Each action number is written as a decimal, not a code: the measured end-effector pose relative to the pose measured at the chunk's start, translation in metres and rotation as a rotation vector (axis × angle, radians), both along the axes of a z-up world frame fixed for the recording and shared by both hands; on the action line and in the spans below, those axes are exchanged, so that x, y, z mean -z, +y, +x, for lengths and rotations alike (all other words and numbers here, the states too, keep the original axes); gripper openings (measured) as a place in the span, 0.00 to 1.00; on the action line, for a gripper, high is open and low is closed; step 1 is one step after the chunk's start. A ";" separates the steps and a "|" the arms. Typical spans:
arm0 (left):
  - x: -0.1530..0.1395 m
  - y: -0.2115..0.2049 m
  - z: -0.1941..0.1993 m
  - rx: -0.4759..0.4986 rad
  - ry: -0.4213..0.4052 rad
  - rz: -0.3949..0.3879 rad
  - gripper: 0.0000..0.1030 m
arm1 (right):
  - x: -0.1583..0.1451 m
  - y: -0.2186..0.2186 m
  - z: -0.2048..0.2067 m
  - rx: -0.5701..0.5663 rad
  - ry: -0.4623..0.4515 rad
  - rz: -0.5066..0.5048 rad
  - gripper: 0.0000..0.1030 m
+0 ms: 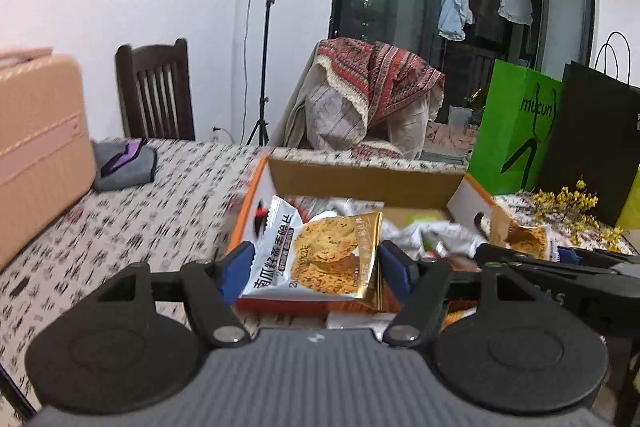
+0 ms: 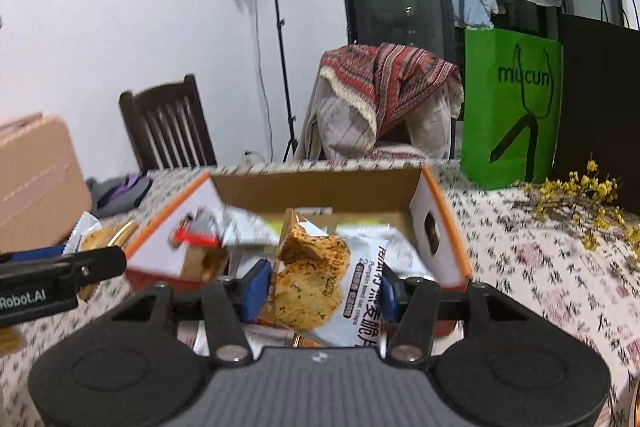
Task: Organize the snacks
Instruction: 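Carry both cracker pouches into the box and open both grippers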
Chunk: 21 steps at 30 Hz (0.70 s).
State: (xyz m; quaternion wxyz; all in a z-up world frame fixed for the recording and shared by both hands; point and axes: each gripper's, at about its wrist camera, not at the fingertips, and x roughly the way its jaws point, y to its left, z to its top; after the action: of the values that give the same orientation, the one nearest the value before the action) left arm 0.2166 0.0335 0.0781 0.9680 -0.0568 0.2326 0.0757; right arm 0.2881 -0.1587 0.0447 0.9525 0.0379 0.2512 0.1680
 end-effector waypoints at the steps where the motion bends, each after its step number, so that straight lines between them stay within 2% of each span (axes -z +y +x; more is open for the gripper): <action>1: -0.003 -0.003 0.007 0.001 -0.003 0.003 0.67 | -0.002 -0.001 0.005 0.008 -0.008 0.005 0.52; 9: -0.010 -0.018 0.061 -0.016 -0.033 -0.029 0.67 | -0.001 -0.002 0.053 0.061 -0.031 0.062 0.52; 12: -0.003 -0.017 0.081 -0.027 -0.051 -0.055 0.67 | 0.007 0.001 0.065 0.076 -0.067 0.046 0.52; 15: 0.009 -0.017 0.098 -0.036 -0.068 -0.046 0.67 | 0.020 0.004 0.069 0.071 -0.114 0.013 0.52; 20: 0.028 -0.016 0.112 -0.037 -0.085 0.003 0.70 | 0.043 0.004 0.086 0.027 -0.045 -0.033 0.58; 21: 0.030 -0.016 0.112 -0.025 -0.087 0.007 0.73 | 0.044 0.003 0.087 0.025 -0.037 -0.030 0.58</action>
State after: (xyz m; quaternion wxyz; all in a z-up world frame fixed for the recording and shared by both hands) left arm 0.3285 0.0175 0.0479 0.9763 -0.0594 0.1894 0.0863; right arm 0.3750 -0.1555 0.0003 0.9595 0.0235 0.2354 0.1528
